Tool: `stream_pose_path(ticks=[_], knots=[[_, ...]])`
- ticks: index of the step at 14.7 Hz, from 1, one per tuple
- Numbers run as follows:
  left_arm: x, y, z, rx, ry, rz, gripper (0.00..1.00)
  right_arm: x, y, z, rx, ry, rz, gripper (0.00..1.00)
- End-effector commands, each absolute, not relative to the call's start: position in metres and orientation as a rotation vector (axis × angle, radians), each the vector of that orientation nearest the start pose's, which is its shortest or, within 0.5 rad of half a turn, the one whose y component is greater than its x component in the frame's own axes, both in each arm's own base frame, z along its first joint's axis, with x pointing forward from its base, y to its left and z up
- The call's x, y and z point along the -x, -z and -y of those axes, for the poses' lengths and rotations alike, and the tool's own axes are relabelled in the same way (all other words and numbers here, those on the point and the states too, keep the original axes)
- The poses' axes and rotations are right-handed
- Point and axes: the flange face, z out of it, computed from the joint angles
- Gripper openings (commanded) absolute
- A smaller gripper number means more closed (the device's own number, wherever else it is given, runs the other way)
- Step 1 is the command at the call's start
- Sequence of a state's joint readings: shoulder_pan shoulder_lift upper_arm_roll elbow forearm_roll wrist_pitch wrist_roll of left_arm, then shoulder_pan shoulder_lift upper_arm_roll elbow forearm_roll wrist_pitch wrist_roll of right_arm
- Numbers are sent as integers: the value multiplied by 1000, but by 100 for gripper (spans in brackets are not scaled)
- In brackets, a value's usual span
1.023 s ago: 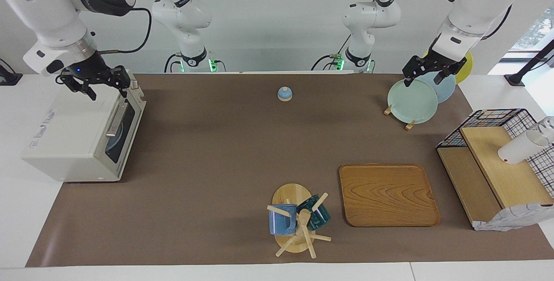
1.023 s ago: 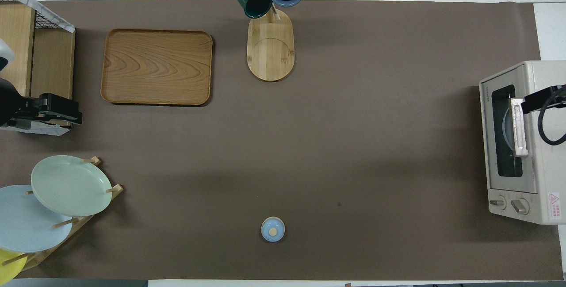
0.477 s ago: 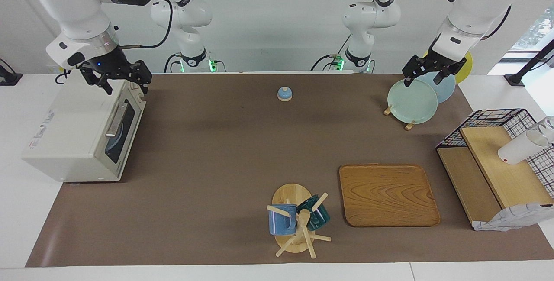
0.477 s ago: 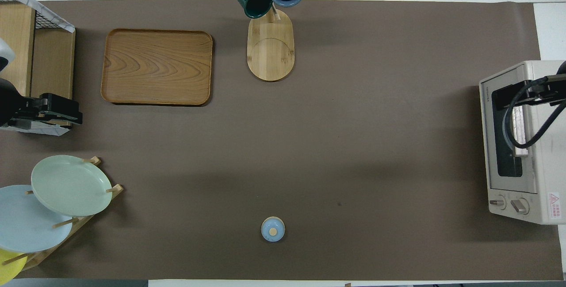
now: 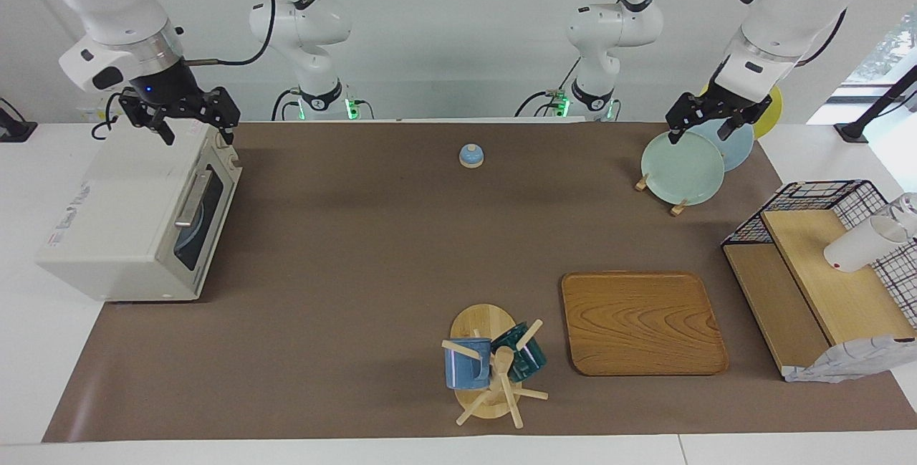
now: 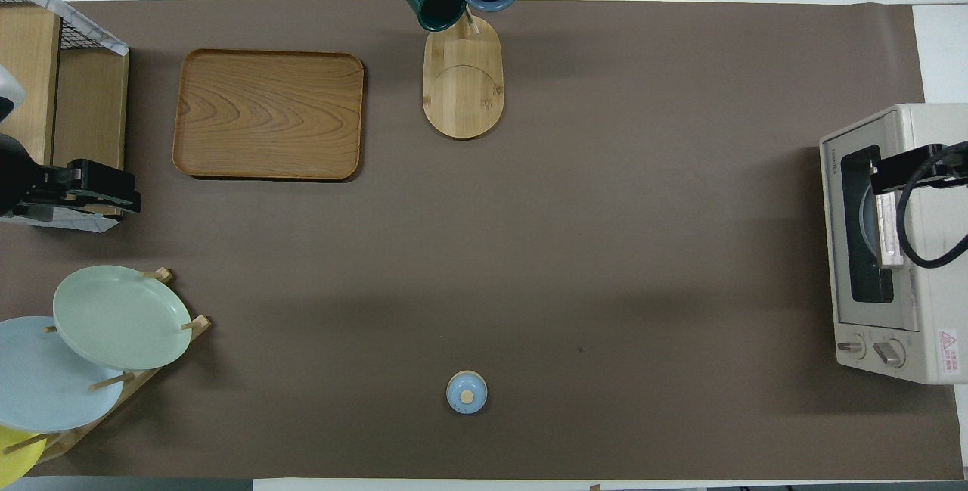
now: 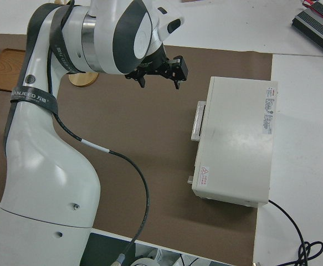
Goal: Put eggplant into oven
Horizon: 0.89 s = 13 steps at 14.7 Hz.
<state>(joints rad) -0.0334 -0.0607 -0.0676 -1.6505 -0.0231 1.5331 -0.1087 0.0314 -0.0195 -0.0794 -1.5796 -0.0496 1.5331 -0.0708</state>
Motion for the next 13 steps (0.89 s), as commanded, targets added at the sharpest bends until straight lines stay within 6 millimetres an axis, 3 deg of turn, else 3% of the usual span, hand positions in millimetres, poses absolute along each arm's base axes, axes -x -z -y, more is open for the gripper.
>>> stream_pose_path(ticks=[1,6,13], knots=[[-523,-617,54,3149,-89,20,100,-537,-628,35,3166,-30,12,100],[-523,-617,54,3149,-89,20,100,-537,-629,51,3162,-8,-39,100],[-523,-617,54,3149,-89,20,100,-536,-629,50,3159,-5,-36,100]])
